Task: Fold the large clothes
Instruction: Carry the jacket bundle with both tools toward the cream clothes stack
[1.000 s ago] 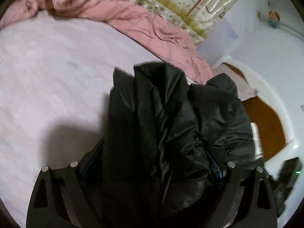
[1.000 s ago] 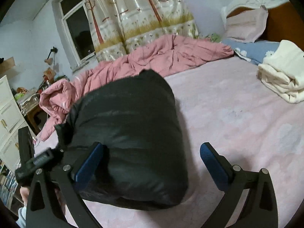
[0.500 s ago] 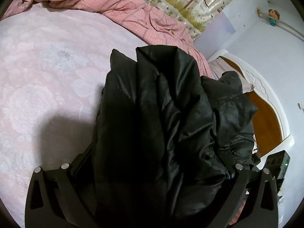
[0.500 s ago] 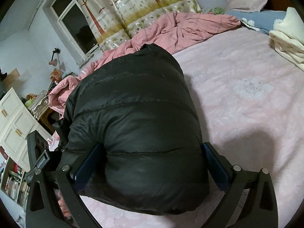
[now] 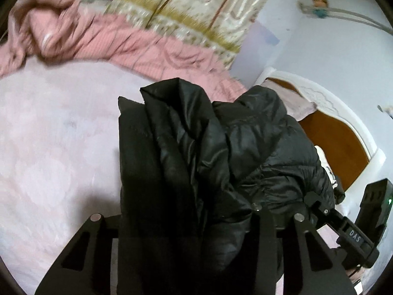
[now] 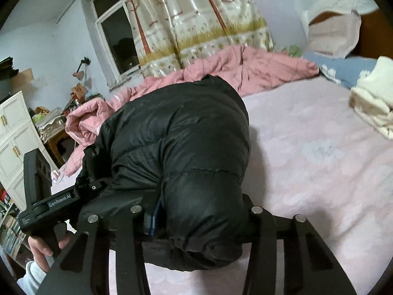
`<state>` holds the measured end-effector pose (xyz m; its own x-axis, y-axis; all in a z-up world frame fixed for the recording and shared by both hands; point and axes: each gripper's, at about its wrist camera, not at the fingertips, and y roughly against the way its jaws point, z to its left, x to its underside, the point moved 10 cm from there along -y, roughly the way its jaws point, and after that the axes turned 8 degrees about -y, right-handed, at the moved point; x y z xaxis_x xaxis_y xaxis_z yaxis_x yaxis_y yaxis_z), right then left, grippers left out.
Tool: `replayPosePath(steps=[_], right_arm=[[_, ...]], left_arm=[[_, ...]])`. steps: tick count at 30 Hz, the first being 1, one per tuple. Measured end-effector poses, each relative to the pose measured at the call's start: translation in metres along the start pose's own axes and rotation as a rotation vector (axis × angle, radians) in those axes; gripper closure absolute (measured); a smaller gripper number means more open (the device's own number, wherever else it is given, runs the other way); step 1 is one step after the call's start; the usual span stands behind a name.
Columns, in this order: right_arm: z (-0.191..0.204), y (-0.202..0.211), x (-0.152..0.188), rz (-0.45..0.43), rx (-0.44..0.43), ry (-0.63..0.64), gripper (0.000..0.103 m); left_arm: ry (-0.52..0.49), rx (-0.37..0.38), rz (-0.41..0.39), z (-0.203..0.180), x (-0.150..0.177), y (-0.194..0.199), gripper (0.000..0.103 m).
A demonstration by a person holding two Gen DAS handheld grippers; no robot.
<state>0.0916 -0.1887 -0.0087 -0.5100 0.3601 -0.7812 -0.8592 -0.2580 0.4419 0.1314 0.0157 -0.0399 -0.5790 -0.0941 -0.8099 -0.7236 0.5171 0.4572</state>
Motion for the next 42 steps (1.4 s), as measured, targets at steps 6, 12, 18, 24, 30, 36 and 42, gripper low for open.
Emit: replayPosePath(steps=[6,12,18,24,30,36,42], right_arm=[[0.008,0.042,-0.04,-0.111,-0.034,0.037,0.054],[0.012,0.077,-0.099,-0.175,-0.078,0.139,0.053],[-0.007,0.108,-0.147,-0.264,-0.071,0.125,0.053],[-0.034,0.129,-0.203,-0.337,-0.009,0.135,0.052],[-0.11,0.162,-0.255,-0.422,0.104,0.092,0.051],[-0.205,0.199,-0.28,-0.488,0.262,0.057,0.051],[-0.306,0.205,-0.293,-0.534,0.459,-0.01,0.051]], left_arm=[[-0.109,-0.033,-0.138,-0.041,-0.033,0.03,0.062],[-0.157,-0.019,-0.24,-0.082,-0.079,0.042,0.061],[-0.249,-0.003,-0.302,-0.131,-0.122,0.036,0.06],[-0.281,0.048,-0.346,-0.187,-0.166,0.006,0.061],[-0.368,0.16,-0.337,-0.273,-0.187,-0.045,0.06],[-0.37,0.349,-0.275,-0.356,-0.176,-0.13,0.06],[-0.267,0.434,-0.22,-0.415,-0.141,-0.222,0.06]])
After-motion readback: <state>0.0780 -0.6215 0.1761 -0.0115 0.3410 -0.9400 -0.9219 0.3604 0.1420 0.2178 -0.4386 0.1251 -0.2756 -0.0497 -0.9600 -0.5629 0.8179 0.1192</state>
